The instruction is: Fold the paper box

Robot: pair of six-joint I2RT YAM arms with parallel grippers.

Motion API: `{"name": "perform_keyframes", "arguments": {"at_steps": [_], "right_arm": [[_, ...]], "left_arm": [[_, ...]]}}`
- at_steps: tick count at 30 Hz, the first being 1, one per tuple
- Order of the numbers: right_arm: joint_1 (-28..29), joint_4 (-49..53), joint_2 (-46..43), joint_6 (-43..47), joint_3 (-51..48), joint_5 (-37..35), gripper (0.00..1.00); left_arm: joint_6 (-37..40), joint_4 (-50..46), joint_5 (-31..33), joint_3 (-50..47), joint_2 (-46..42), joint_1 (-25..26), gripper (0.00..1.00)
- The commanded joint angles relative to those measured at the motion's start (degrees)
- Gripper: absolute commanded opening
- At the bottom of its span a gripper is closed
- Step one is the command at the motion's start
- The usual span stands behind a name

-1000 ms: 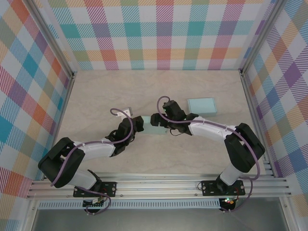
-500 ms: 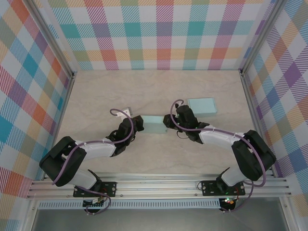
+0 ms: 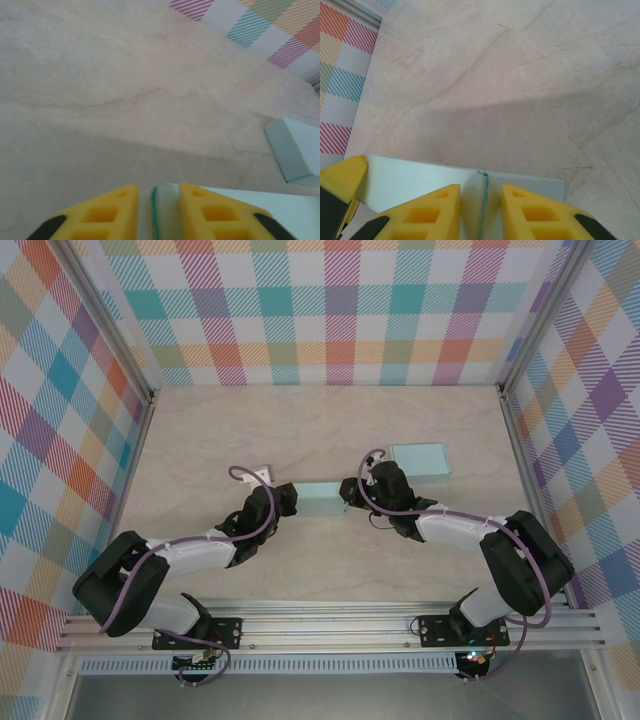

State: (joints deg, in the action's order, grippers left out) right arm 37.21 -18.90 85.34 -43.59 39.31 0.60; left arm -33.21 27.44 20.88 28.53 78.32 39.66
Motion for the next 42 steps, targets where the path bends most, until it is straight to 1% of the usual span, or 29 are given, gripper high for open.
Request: {"name": "perform_keyframes", "arguments": {"at_steps": [1, 2, 4, 7, 9, 12, 15, 18, 20, 22, 26, 30, 31, 33, 37, 42], "right_arm": [[0.6, 7.7, 1.5, 1.6, 0.5, 1.5, 0.31], [0.6, 7.9, 1.5, 1.6, 0.9, 1.3, 0.34], [0.6, 8.6, 1.4, 1.8, 1.8, 1.0, 0.38], [0.6, 10.4, 1.5, 2.3, 3.7, 0.6, 0.42], [0.6, 11.7, 1.4, 2.9, 5.2, 0.8, 0.48], [0.6, 13.2, 0.6, 4.0, 6.8, 1.2, 0.61], [0.6, 16.0, -1.8, 5.2, 8.2, 0.3, 0.75], [0.6, 20.1, -5.0, 6.1, 9.4, -1.4, 0.88], [0.6, 24.8, -7.5, 6.4, 10.3, -3.7, 1.00], [0.6, 28.3, -10.3, 6.3, 10.2, -6.2, 1.00], [0.6, 33.1, -18.3, 5.0, 7.0, -11.9, 1.00], [0.6, 38.0, -26.9, 3.7, 4.0, -15.8, 1.00], [0.6, 39.5, -29.2, 3.5, 3.5, -16.7, 1.00], [0.5, 42.4, -32.9, 3.6, 2.9, -17.7, 1.00], [0.6, 47.3, -39.3, 3.8, 2.1, -18.6, 1.00], [0.6, 50.7, -44.2, 3.3, 0.6, -19.5, 1.00]], "left_arm": [[6.4, -14.8, -2.1, 1.5, -3.3, -0.1, 0.42], [7.5, -16.0, -1.9, 2.3, -4.7, -0.2, 0.49], [9.2, -18.0, -1.7, 3.6, -6.8, -0.7, 0.58], [12.8, -20.2, -2.3, 5.7, -9.3, -1.4, 0.68], [15.9, -20.9, -3.9, 6.8, -10.5, -2.0, 0.72], [22.9, -22.3, -8.2, 8.5, -11.6, -2.9, 0.82], [32.7, -25.2, -14.0, 10.9, -12.0, -3.6, 0.85], [46.1, -29.1, -21.1, 13.3, -11.0, -3.8, 0.86], [53.6, -31.8, -25.7, 14.8, -9.7, -3.8, 0.86], [59.1, -33.3, -27.6, 15.7, -8.2, -3.7, 0.87], [65.5, -33.6, -24.3, 18.1, -4.7, -3.6, 0.88], [70.1, -42.7, -28.0, 24.4, 0.4, -3.6, 0.89], [71.0, -46.6, -29.1, 26.3, 2.1, -3.6, 0.89], [71.8, -49.7, -29.2, 29.1, 5.0, -3.6, 0.90], [72.6, -52.6, -27.7, 33.7, 10.3, -3.5, 0.90], [73.5, -56.5, -26.7, 38.4, 15.7, -3.1, 0.88]]}}
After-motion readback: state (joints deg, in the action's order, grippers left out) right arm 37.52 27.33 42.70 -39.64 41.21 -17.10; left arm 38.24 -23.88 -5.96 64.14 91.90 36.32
